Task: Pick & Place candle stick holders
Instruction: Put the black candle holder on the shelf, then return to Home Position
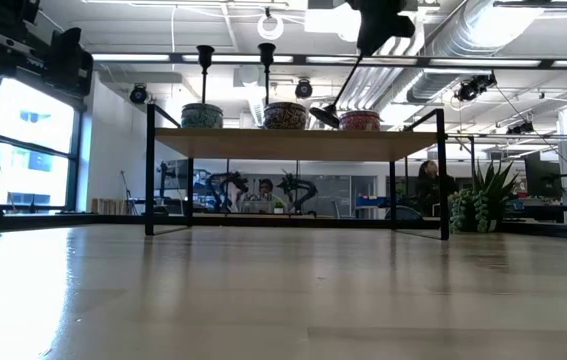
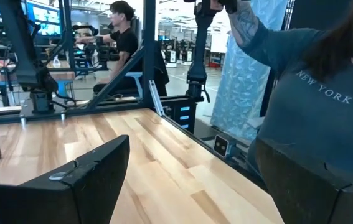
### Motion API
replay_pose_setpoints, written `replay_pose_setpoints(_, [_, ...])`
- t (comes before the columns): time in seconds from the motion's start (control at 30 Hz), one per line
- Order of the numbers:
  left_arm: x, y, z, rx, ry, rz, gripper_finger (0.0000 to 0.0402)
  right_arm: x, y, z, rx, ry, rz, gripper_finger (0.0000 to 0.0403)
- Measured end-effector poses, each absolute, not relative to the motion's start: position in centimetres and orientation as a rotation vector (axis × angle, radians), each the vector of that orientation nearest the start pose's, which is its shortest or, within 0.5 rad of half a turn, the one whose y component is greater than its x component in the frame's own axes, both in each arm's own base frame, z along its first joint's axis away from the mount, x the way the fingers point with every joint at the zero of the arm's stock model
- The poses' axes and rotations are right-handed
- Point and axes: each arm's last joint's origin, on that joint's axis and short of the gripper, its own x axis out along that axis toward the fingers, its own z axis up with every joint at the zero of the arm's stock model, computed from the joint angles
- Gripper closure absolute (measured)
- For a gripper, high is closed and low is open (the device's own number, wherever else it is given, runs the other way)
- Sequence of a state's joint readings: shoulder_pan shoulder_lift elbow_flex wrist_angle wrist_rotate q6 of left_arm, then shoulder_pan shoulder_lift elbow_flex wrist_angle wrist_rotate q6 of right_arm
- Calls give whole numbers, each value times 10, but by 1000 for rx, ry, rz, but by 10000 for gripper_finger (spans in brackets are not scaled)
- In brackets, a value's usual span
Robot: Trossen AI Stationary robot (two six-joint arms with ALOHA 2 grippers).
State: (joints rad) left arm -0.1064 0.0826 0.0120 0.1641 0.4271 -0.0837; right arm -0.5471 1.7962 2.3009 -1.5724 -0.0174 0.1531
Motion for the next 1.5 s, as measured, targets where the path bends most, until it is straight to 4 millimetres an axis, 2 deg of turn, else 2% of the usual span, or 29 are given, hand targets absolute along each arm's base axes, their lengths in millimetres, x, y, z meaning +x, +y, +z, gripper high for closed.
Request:
replay_pose_setpoints(0.5, [97,-8,175,-54,-47,-556,62,271,-155,446,466,997,-588,279])
replay_pose_setpoints(0.7, [97,-5,171,-67,-11,-550,62,278,-160,417,493,1111,-582,279])
replay_pose_setpoints(0.87, [97,-6,171,-69,-5,-562,62,279,-160,406,518,1155,-583,279])
replay_pose_setpoints(1.1, [97,-6,170,-69,-3,-570,62,278,-159,418,498,1118,-575,278])
replay_pose_setpoints(1.3, [97,-6,171,-66,-5,-569,62,273,-157,436,486,1039,-585,232])
replay_pose_setpoints(1.5, [97,-6,171,-66,-5,-567,62,275,-155,436,486,1038,-575,207])
